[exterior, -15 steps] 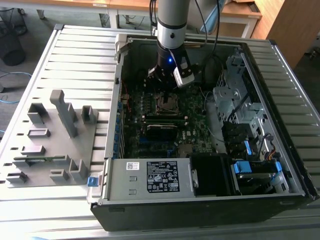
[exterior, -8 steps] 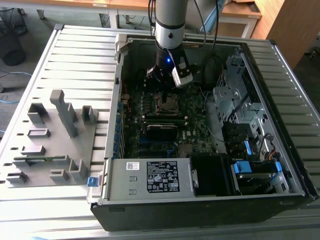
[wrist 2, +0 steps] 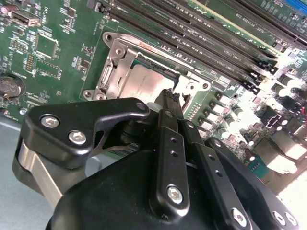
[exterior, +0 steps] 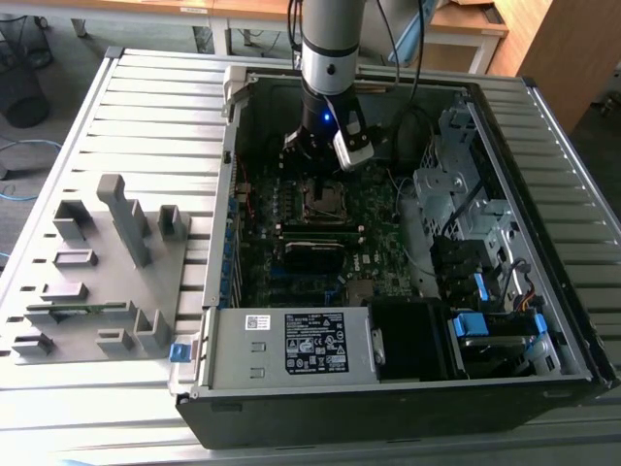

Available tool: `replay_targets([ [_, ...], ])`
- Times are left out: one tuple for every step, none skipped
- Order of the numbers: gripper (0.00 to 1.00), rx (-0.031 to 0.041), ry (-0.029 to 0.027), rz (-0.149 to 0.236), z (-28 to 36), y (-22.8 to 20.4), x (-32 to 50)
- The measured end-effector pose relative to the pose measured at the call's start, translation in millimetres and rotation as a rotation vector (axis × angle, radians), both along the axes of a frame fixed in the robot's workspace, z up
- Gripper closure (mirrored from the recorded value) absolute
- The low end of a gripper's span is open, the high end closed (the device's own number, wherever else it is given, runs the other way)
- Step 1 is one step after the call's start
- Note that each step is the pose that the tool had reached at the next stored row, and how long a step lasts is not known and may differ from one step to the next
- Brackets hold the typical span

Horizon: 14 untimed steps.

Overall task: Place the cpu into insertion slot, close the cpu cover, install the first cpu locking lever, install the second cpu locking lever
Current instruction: 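Close the cpu cover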

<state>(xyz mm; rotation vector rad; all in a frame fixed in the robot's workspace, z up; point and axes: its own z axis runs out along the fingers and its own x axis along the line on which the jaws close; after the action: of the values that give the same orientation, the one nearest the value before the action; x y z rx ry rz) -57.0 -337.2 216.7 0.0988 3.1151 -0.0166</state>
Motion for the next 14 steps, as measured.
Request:
replay_targets([
  [0.90,-0.0002,0.0052,0.000,0.0,0.0,0.0],
  [0.90,-0.0005,0.0077,0.000,0.1,0.0,0.0],
  [0.90,-0.0005,0.0080,0.000,0.1,0.0,0.0],
  [0.90,-0.0004,0.0081,0.000,0.1,0.0,0.0],
  [0.90,-0.0002,0.0082,0.000,0.0,0.0,0.0],
  [0.90,-0.0002,0.0084,0.000,0.0,0.0,0.1],
  [0.90,-0.0002,0.0085,0.000,0.0,0.0,0.1],
  [0.90,0.0000,0.0083,0.001,-0.3,0.0,0.1],
  [0.90,0.0001,0.0082,0.005,-0.6,0.0,0.0],
  [0.90,-0.0001,0.0083,0.010,-0.8,0.0,-0.3],
  [0.90,-0.0002,0.0085,0.015,-1.0,0.0,-0.7],
  [0.90,-0.0002,0.0084,0.020,-1.3,0.0,-1.1],
  [0.90,-0.0001,0.0084,0.025,-1.7,0.1,-1.4],
  [0.90,-0.0002,0.0084,0.030,-2.4,0.1,-1.9],
])
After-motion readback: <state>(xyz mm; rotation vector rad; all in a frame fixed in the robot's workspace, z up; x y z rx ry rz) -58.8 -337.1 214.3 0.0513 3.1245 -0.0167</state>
